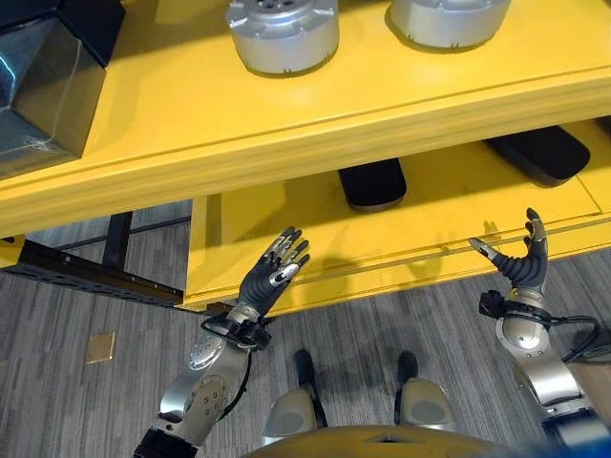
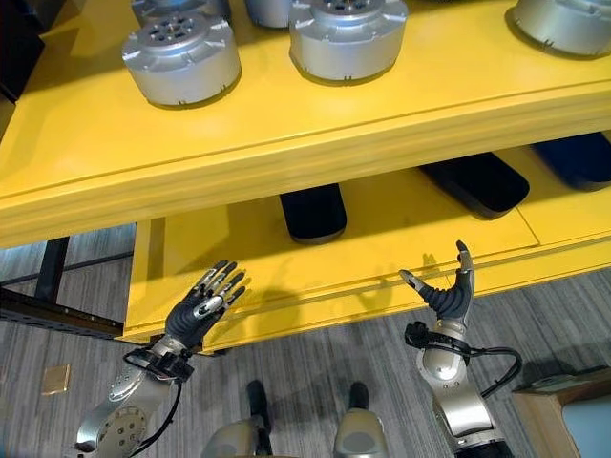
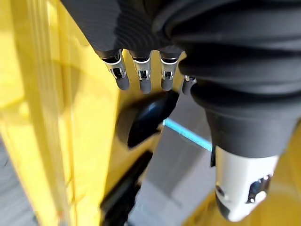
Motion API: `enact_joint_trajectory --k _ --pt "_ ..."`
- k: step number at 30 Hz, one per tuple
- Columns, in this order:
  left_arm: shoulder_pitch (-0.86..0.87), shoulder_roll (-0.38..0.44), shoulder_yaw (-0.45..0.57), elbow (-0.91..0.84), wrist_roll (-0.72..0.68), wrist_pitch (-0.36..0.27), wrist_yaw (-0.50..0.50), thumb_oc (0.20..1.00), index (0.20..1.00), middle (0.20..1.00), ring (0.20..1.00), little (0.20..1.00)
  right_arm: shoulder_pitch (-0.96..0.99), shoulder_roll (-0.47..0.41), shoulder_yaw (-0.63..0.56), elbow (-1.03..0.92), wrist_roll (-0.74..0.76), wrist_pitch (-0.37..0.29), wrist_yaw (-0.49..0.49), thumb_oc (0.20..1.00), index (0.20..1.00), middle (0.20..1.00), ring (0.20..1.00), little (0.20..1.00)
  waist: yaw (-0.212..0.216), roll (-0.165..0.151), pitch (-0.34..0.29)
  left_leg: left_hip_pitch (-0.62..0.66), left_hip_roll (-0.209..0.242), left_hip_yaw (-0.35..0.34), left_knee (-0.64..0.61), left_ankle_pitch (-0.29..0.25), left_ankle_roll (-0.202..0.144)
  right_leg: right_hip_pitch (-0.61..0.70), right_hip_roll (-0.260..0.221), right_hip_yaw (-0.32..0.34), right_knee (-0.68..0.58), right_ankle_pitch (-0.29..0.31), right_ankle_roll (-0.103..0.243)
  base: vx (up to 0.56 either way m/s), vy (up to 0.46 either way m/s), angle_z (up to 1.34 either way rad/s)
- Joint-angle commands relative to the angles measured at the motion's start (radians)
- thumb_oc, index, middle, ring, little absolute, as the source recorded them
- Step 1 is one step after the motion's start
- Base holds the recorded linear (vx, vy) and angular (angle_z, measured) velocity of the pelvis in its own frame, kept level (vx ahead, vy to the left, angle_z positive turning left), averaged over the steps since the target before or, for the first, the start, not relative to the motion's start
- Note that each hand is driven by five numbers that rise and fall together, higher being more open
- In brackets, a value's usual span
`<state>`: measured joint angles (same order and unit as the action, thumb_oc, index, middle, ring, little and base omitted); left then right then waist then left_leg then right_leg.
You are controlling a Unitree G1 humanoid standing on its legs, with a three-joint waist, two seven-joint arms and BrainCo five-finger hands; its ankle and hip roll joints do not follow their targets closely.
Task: Move parts from the plastic box to the shelf.
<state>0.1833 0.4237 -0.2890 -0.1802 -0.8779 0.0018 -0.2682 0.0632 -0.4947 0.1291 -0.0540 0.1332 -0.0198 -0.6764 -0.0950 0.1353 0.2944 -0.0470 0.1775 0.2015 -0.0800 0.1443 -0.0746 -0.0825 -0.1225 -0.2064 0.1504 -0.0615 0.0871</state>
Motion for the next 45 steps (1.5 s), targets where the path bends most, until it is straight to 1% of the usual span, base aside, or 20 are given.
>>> enact_joint_trajectory --k 1,5,7,8,9,10,13,17,22,23,24,26,27,30,32,34,35,37,41,45 --pt "-0.024 0.032 0.051 -0.075 -0.036 -0.072 -0.072 1.000 1.000 1.000 1.000 1.000 -0.025 -0.039 -0.005 -0.067 0.005 -0.067 0.039 1.000 1.000 1.000 1.000 1.000 -0.007 -0.053 0.038 0.063 0.032 0.013 0.008 -0.031 -0.053 0.027 0.039 0.041 0.018 -0.039 -0.025 -0.05 -0.206 -0.07" --pt "0.010 0.053 0.083 -0.062 0.047 -0.147 -0.109 1.000 1.000 1.000 1.000 1.000 -0.022 -0.046 -0.002 -0.048 0.033 -0.068 0.048 1.000 1.000 1.000 1.000 1.000 0.006 -0.058 0.037 0.036 0.023 -0.045 0.054 -0.013 -0.059 0.027 0.056 0.063 0.003 -0.028 -0.034 -0.01 -0.164 -0.02" --pt "0.037 0.063 0.118 -0.065 0.087 -0.191 -0.148 1.000 1.000 1.000 1.000 1.000 -0.004 -0.041 -0.019 -0.023 0.079 -0.079 0.075 1.000 1.000 1.000 1.000 1.000 0.012 -0.066 0.016 0.031 -0.060 -0.068 0.153 -0.097 -0.024 0.046 0.059 0.088 -0.042 -0.001 -0.034 0.02 -0.163 -0.11" --pt "0.042 0.065 0.124 -0.068 0.086 -0.193 -0.157 1.000 1.000 1.000 1.000 1.000 0.003 -0.039 -0.023 -0.024 0.079 -0.083 0.079 1.000 1.000 1.000 1.000 1.000 0.012 -0.070 0.011 0.032 -0.078 -0.063 0.171 -0.121 -0.014 0.050 0.058 0.091 -0.050 0.004 -0.033 0.03 -0.092 -0.04" --pt "0.053 0.067 0.140 -0.076 0.085 -0.190 -0.193 1.000 1.000 1.000 1.000 1.000 0.022 -0.030 -0.035 -0.029 0.080 -0.085 0.091 1.000 1.000 1.000 1.000 1.000 0.009 -0.078 -0.008 0.039 -0.140 -0.038 0.207 -0.193 0.022 0.058 0.060 0.099 -0.073 0.021 -0.027 0.03 -0.062 -0.08" --pt "0.053 0.066 0.143 -0.078 0.088 -0.187 -0.207 1.000 1.000 1.000 1.000 1.000 0.029 -0.020 -0.037 -0.030 0.089 -0.080 0.090 1.000 1.000 1.000 1.000 1.000 0.008 -0.080 -0.019 0.042 -0.175 -0.030 0.225 -0.218 0.039 0.064 0.065 0.105 -0.087 0.032 -0.024 0.03 -0.055 -0.03" --pt "0.038 0.068 0.141 -0.076 0.135 -0.179 -0.251 1.000 1.000 1.000 1.000 1.000 0.040 0.016 -0.037 -0.018 0.096 -0.078 0.082 1.000 1.000 1.000 1.000 1.000 0.009 -0.086 -0.046 0.046 -0.262 -0.064 0.255 -0.264 0.079 0.073 0.098 0.140 -0.118 0.061 -0.012 0.00 -0.004 -0.07" --pt "0.037 0.091 0.109 -0.059 0.173 -0.176 -0.307 1.000 1.000 1.000 1.000 1.000 0.035 0.036 -0.026 0.005 0.149 -0.052 0.101 1.000 1.000 1.000 1.000 1.000 0.012 -0.093 -0.075 0.071 -0.287 -0.107 0.186 -0.260 0.108 0.067 0.138 0.183 -0.127 0.069 -0.003 -0.02 0.071 -0.16" --pt "0.008 0.129 0.053 -0.050 0.265 -0.147 -0.320 1.000 1.000 1.000 1.000 1.000 0.020 0.042 -0.021 0.036 0.215 -0.052 0.105 1.000 1.000 1.000 1.000 1.000 0.012 -0.112 -0.081 0.093 -0.288 -0.142 0.125 -0.242 0.126 0.042 0.163 0.208 -0.129 0.085 0.006 -0.08 0.097 -0.29" --pt "0.012 0.141 0.031 -0.045 0.253 -0.149 -0.303 1.000 1.000 1.000 1.000 1.000 0.010 0.035 -0.013 0.040 0.240 -0.029 0.115 1.000 1.000 1.000 1.000 1.000 0.014 -0.114 -0.081 0.101 -0.287 -0.135 0.110 -0.236 0.129 0.028 0.170 0.189 -0.113 0.083 0.007 -0.15 0.117 -0.57" --pt "0.020 0.143 0.019 -0.030 0.256 -0.157 -0.270 1.000 1.000 1.000 1.000 1.000 -0.005 0.042 0.001 0.061 0.266 -0.012 0.132 1.000 1.000 1.000 1.000 1.000 0.029 -0.120 -0.078 0.112 -0.273 -0.093 0.092 -0.226 0.124 0.008 0.159 0.105 -0.068 0.074 0.013 -0.16 0.078 -0.67" --pt "0.014 0.145 0.002 -0.013 0.286 -0.170 -0.211 1.000 1.000 1.000 1.000 1.000 -0.033 0.047 0.019 0.087 0.261 -0.022 0.140 1.000 1.000 1.000 1.000 1.000 0.050 -0.127 -0.074 0.121 -0.249 -0.035 0.079 -0.219 0.120 -0.005 0.122 0.017 -0.021 0.069 0.023 -0.16 -0.031 -1.06" --pt "0.003 0.146 -0.011 -0.004 0.293 -0.171 -0.186 1.000 1.000 1.000 1.000 1.000 -0.042 0.042 0.019 0.094 0.265 -0.023 0.130 1.000 1.000 1.000 1.000 1.000 0.054 -0.129 -0.073 0.122 -0.236 -0.018 0.077 -0.216 0.127 -0.005 0.093 0.012 0.008 0.065 0.027 -0.14 -0.090 -1.43" --pt "-0.014 0.142 -0.032 0.010 0.267 -0.158 -0.175 1.000 1.000 1.000 1.000 1.000 -0.052 0.049 0.008 0.105 0.265 -0.023 0.111 1.000 1.000 1.000 1.000 1.000 0.056 -0.129 -0.074 0.127 -0.218 0.007 0.089 -0.219 0.139 0.016 0.026 0.013 0.041 0.074 0.042 -0.08 -0.132 -0.64" --pt "-0.017 0.142 -0.041 0.014 0.276 -0.156 -0.184 1.000 1.000 1.000 1.000 1.000 -0.059 0.066 0.009 0.110 0.257 -0.035 0.108 1.000 1.000 1.000 1.000 1.000 0.061 -0.128 -0.071 0.131 -0.209 0.024 0.100 -0.227 0.145 0.037 -0.039 0.008 0.056 0.112 0.051 -0.07 -0.189 -0.19" --pt "-0.018 0.151 -0.050 0.017 0.286 -0.139 -0.203 1.000 1.000 1.000 1.000 1.000 -0.065 0.085 0.007 0.112 0.249 -0.058 0.100 1.000 1.000 1.000 1.000 1.000 0.062 -0.126 -0.071 0.131 -0.198 0.027 0.106 -0.233 0.148 0.044 -0.098 0.041 0.081 0.171 0.067 -0.07 -0.259 -0.38" --pt "-0.019 0.159 -0.054 0.019 0.289 -0.130 -0.220 1.000 1.000 1.000 1.000 1.000 -0.064 0.092 0.004 0.109 0.236 -0.066 0.089 1.000 1.000 1.000 1.000 1.000 0.060 -0.125 -0.077 0.129 -0.188 0.021 0.101 -0.230 0.147 0.044 -0.114 0.067 0.086 0.199 0.075 -0.05 -0.315 -0.33" --pt "-0.021 0.170 -0.054 0.014 0.287 -0.123 -0.257 1.000 1.000 1.000 1.000 1.000 -0.059 0.092 -0.003 0.095 0.204 -0.071 0.069 1.000 1.000 1.000 1.000 1.000 0.061 -0.125 -0.086 0.128 -0.171 0.013 0.089 -0.222 0.140 0.061 -0.130 0.089 0.081 0.209 0.087 -0.05 -0.396 -0.13" --pt "-0.005 0.163 -0.035 -0.011 0.273 -0.107 -0.200 1.000 1.000 1.000 1.000 1.000 -0.089 0.075 0.008 0.084 0.160 -0.021 0.057 1.000 1.000 1.000 1.000 1.000 0.082 -0.132 -0.098 0.162 -0.108 0.116 0.040 -0.185 0.086 0.130 -0.117 -0.077 -0.055 0.133 0.097 -0.04 -0.377 -0.82" --pt "0.003 0.142 -0.024 0.009 0.302 -0.069 -0.179 1.000 1.000 1.000 1.000 1.000 -0.092 0.053 -0.040 0.143 0.154 -0.021 -0.022 1.000 1.000 1.000 1.000 1.000 0.062 -0.141 -0.107 0.166 -0.061 0.200 0.034 -0.157 0.041 0.154 -0.065 -0.129 -0.102 0.062 0.082 0.03 -0.419 -1.23"
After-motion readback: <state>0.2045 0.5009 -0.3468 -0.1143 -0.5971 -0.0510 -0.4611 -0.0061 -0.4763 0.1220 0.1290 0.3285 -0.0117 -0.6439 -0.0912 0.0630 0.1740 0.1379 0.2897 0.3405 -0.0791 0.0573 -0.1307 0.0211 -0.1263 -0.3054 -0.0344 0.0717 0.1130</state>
